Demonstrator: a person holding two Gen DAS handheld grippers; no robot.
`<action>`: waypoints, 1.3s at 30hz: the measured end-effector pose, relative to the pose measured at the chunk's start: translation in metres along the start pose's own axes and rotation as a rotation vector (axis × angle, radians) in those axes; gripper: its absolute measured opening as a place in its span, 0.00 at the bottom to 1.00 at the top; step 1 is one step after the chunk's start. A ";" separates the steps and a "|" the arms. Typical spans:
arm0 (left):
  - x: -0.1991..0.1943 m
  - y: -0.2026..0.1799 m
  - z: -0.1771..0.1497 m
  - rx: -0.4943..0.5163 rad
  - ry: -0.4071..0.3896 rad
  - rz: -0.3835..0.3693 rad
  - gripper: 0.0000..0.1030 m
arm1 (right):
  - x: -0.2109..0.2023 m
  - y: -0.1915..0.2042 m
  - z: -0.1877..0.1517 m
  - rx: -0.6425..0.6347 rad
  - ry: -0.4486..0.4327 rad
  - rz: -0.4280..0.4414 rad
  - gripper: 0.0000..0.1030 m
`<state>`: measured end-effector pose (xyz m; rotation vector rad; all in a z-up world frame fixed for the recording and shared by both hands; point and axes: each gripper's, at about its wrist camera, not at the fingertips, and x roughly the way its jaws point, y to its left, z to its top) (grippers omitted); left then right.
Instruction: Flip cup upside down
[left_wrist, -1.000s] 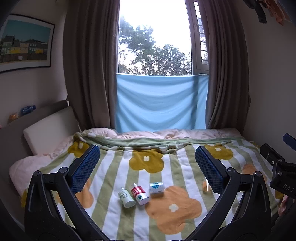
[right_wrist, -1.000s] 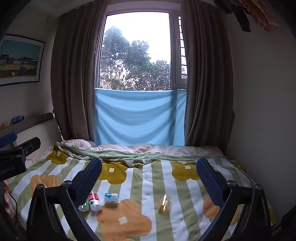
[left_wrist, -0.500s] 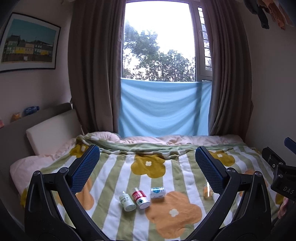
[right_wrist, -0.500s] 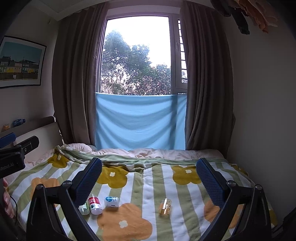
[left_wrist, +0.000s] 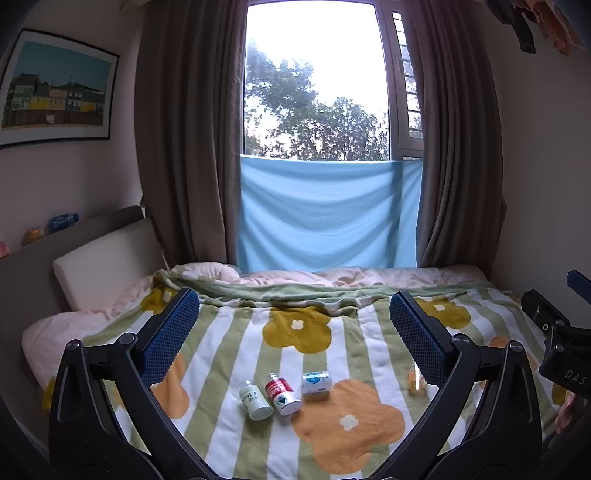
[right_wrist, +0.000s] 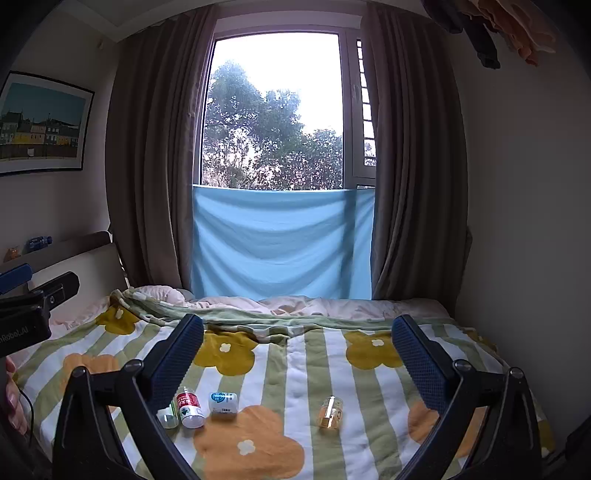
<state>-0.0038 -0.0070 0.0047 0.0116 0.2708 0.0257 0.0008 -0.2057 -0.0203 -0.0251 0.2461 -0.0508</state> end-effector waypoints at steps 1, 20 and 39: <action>0.000 0.000 0.000 0.000 0.001 -0.001 1.00 | 0.000 0.000 0.000 0.000 -0.001 0.001 0.99; -0.002 0.002 0.000 0.004 -0.004 0.006 1.00 | 0.000 0.002 -0.002 0.003 -0.016 0.007 0.99; -0.003 0.000 0.000 0.006 -0.004 0.002 1.00 | 0.000 0.001 -0.004 0.010 -0.019 0.013 0.99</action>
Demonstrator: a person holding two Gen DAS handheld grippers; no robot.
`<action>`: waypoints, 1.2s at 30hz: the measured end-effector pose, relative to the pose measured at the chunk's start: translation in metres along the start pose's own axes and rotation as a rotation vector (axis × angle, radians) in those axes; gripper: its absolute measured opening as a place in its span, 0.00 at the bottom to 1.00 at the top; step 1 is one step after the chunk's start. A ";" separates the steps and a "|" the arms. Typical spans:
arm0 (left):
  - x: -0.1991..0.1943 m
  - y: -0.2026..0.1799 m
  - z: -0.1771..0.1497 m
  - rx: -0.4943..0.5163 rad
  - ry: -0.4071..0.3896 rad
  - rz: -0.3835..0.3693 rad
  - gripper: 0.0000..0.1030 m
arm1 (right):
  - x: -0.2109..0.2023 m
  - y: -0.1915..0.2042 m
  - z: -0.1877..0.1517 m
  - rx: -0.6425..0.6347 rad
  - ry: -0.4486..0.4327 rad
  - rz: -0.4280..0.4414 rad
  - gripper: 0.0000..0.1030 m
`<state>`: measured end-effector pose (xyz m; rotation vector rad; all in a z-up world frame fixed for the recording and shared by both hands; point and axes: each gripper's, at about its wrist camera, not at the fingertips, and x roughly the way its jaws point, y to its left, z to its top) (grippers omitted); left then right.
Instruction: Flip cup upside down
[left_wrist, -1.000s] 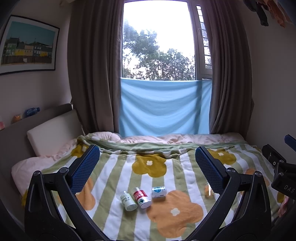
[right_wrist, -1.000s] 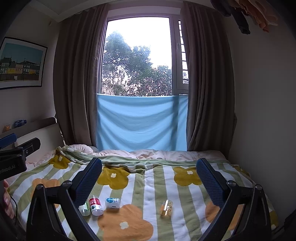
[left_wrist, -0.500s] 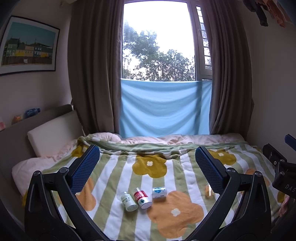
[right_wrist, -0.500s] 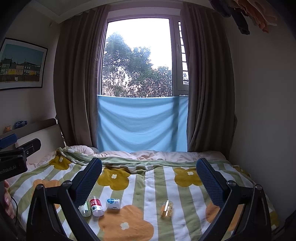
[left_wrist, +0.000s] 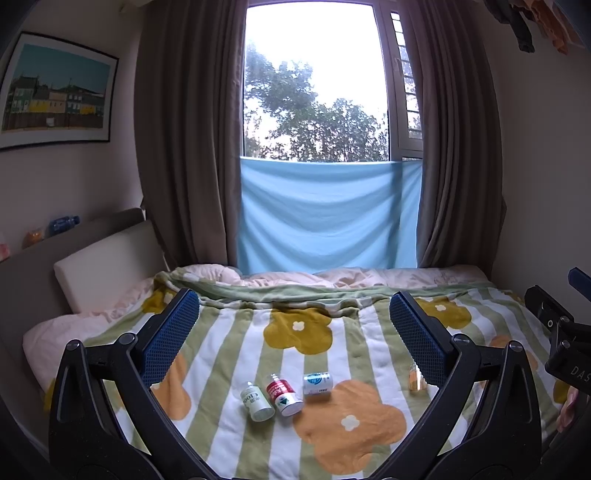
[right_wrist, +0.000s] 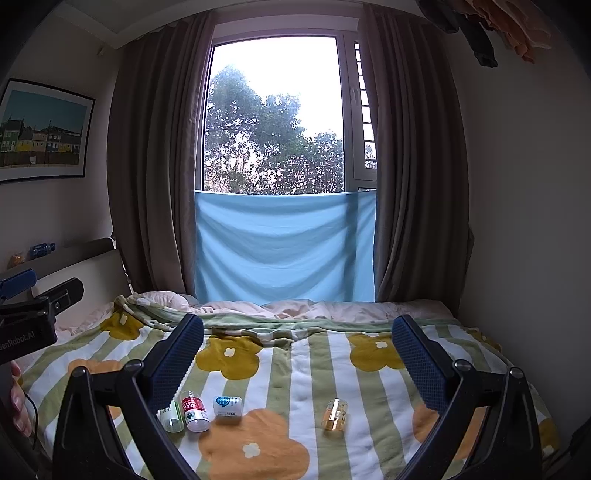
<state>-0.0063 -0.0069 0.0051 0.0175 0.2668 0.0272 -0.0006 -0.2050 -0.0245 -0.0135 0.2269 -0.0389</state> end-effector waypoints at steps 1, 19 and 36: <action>0.000 0.000 0.000 -0.001 0.002 -0.002 1.00 | 0.000 0.000 0.000 0.000 0.001 0.001 0.99; 0.075 -0.010 -0.018 -0.011 0.217 -0.034 1.00 | 0.048 -0.018 -0.011 0.061 0.168 0.015 0.99; 0.287 -0.048 -0.171 0.006 0.671 -0.028 1.00 | 0.276 -0.096 -0.147 0.143 0.696 0.011 0.99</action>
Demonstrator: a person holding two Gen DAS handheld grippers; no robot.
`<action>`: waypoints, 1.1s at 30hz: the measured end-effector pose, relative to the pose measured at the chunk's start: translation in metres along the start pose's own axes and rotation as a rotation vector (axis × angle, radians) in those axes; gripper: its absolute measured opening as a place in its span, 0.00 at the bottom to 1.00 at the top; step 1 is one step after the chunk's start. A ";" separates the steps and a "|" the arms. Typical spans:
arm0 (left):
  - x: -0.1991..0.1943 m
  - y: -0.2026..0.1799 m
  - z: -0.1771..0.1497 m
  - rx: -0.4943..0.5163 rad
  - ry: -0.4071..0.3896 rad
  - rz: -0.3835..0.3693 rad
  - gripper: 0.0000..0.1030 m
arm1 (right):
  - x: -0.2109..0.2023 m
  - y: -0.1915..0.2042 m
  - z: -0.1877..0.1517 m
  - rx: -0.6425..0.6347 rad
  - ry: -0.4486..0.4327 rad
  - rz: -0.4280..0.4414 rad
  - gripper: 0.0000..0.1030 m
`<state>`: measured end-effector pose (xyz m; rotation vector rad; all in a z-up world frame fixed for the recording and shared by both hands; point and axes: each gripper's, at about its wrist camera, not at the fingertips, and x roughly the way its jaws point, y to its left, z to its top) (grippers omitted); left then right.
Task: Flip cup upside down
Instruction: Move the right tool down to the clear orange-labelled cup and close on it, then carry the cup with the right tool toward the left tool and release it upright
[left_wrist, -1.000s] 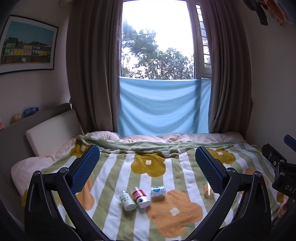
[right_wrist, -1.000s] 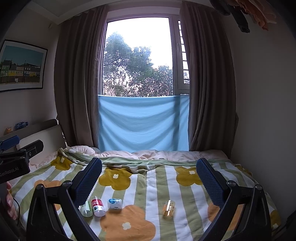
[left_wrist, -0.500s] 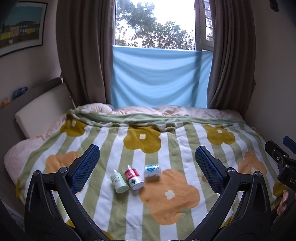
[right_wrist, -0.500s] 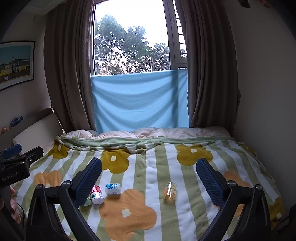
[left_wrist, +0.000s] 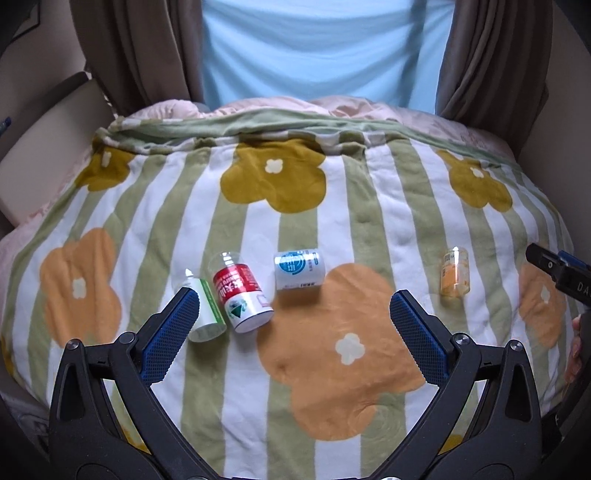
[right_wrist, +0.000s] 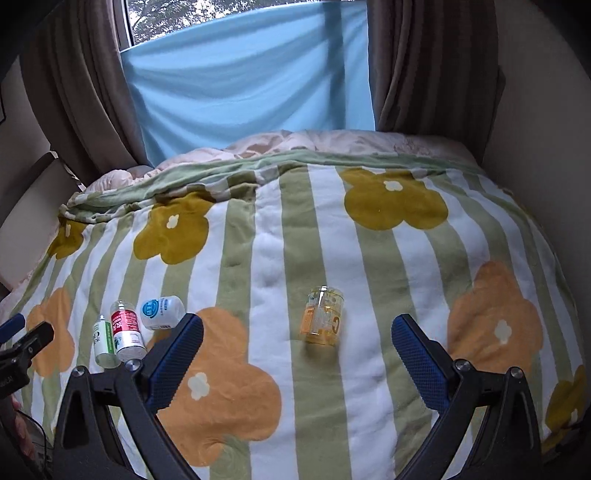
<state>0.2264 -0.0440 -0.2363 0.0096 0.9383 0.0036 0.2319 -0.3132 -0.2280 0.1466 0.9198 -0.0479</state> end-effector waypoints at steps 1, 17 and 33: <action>0.016 -0.002 -0.005 0.006 0.019 -0.002 1.00 | 0.019 -0.006 0.001 0.022 0.021 0.019 0.99; 0.133 -0.016 -0.069 0.036 0.291 -0.035 1.00 | 0.216 -0.053 -0.001 0.212 0.319 0.008 0.69; 0.095 0.019 -0.083 -0.056 0.289 -0.041 1.00 | 0.176 -0.028 -0.010 0.212 0.285 0.177 0.54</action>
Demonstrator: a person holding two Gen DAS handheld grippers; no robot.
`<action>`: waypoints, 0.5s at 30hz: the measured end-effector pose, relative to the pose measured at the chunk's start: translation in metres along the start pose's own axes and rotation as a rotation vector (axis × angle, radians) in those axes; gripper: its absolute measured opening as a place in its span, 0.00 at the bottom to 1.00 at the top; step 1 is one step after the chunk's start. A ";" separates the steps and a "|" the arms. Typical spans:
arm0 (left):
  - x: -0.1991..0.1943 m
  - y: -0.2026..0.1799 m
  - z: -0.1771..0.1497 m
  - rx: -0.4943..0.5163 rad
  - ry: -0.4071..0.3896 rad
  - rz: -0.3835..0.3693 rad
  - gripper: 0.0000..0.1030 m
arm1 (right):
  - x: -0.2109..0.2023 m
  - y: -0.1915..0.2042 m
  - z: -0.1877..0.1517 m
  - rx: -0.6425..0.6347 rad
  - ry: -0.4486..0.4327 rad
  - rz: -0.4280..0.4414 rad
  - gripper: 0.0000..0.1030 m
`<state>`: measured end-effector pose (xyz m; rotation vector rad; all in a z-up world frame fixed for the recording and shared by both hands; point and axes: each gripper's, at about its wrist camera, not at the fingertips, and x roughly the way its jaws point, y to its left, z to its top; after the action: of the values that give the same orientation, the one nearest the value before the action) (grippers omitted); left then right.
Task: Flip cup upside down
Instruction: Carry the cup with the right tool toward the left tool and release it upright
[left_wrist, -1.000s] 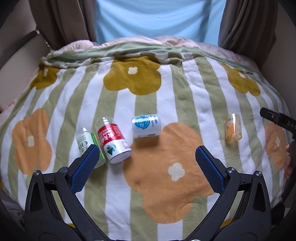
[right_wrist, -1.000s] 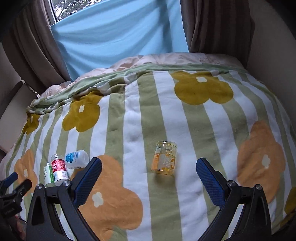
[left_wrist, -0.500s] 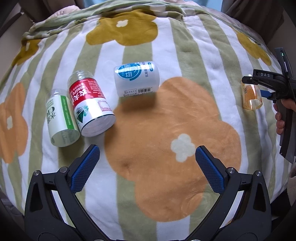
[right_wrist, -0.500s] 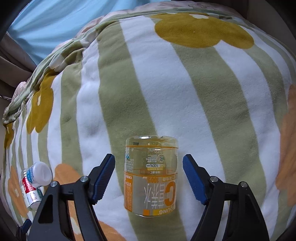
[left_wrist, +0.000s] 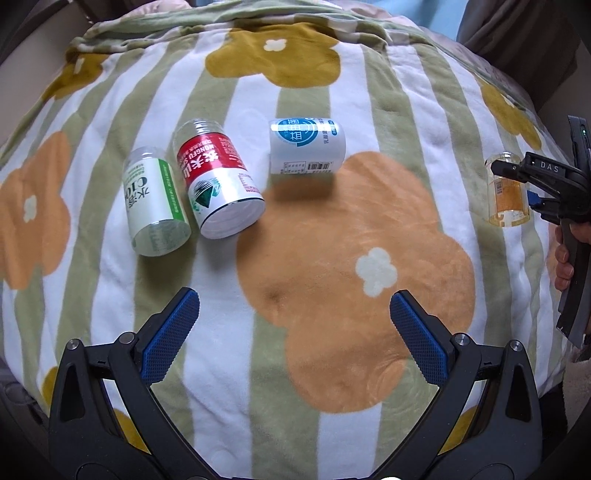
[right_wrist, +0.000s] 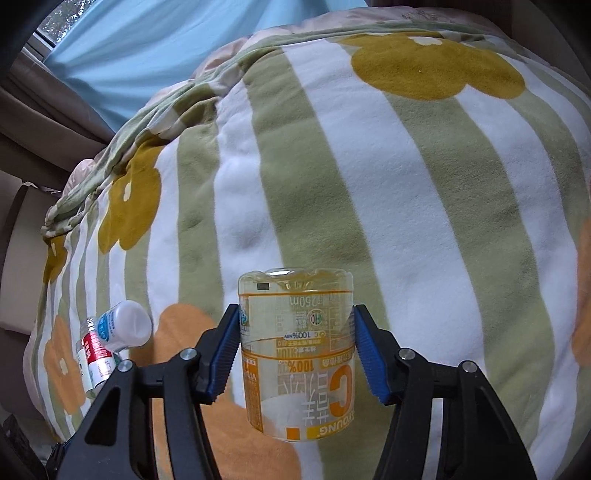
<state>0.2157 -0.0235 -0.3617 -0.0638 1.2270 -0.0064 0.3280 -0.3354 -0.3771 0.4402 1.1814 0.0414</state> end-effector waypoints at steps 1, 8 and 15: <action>-0.002 0.002 -0.002 -0.004 0.000 -0.004 1.00 | -0.005 0.007 -0.007 -0.009 0.005 0.015 0.54; -0.015 0.017 -0.025 -0.021 0.025 -0.029 1.00 | -0.032 0.050 -0.073 -0.077 0.070 0.112 0.54; -0.024 0.030 -0.050 -0.008 0.034 -0.032 1.00 | -0.035 0.071 -0.147 -0.089 0.160 0.114 0.54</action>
<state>0.1594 0.0051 -0.3571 -0.0903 1.2597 -0.0303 0.1963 -0.2335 -0.3661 0.4311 1.3050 0.2306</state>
